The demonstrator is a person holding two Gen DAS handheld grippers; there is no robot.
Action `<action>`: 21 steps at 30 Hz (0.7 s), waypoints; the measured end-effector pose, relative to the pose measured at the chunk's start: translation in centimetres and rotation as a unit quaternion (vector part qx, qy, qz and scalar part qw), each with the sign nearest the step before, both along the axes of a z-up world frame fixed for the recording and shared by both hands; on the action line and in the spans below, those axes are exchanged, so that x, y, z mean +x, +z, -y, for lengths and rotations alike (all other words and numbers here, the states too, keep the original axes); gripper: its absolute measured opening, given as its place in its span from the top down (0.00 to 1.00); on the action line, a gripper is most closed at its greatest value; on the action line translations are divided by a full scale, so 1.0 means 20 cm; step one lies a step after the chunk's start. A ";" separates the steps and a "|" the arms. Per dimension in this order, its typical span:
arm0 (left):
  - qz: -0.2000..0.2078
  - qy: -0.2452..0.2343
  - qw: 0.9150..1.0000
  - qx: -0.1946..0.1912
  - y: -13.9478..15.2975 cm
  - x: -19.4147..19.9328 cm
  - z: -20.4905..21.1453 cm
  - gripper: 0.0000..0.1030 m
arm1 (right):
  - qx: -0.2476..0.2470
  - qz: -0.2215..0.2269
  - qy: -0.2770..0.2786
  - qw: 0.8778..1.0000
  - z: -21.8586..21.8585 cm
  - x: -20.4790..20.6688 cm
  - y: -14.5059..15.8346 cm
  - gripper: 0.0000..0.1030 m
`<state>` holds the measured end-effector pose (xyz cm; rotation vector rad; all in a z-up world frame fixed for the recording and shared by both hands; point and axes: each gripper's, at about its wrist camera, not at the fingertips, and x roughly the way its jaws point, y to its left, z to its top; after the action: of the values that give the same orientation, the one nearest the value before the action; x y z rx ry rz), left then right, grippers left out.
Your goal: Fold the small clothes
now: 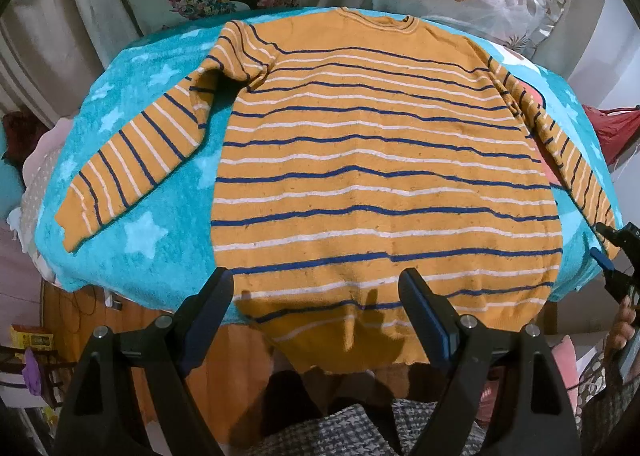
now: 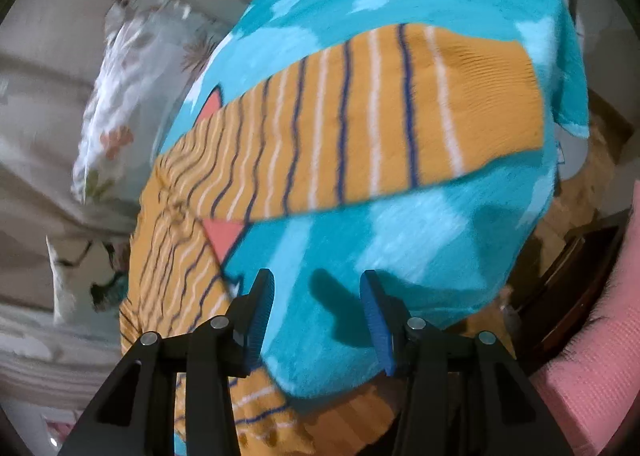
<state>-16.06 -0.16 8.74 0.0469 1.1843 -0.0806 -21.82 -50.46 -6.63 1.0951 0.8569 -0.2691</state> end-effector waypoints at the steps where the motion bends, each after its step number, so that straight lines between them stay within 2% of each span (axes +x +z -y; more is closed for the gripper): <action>1: -0.001 0.001 1.000 0.002 0.00 0.00 0.00 0.19 | 0.004 0.002 -0.005 1.000 0.03 0.01 -0.01 0.52; 16: -0.007 0.042 0.999 0.005 0.00 0.00 -0.13 0.19 | -0.004 0.019 -0.079 0.997 0.34 0.06 0.00 0.52; 18: -0.009 0.054 0.999 0.001 0.00 0.01 -0.17 0.19 | -0.003 0.017 -0.093 0.995 0.40 0.06 0.00 0.63; 19: -0.010 0.059 0.998 -0.001 0.00 0.01 -0.18 0.19 | 0.001 0.016 -0.091 0.996 0.43 0.07 0.00 0.86; 20: -0.010 0.064 0.998 -0.003 0.00 0.02 -0.20 0.19 | 0.002 0.015 -0.089 0.996 0.45 0.08 0.01 0.93; 21: -0.011 0.071 0.997 -0.006 0.00 0.02 -0.23 0.19 | 0.001 0.017 -0.087 0.996 0.47 0.08 0.03 0.94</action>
<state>-15.58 4.46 8.75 -0.0487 1.2055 0.0374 -20.15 -59.79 -6.05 1.1742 0.7329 -0.3938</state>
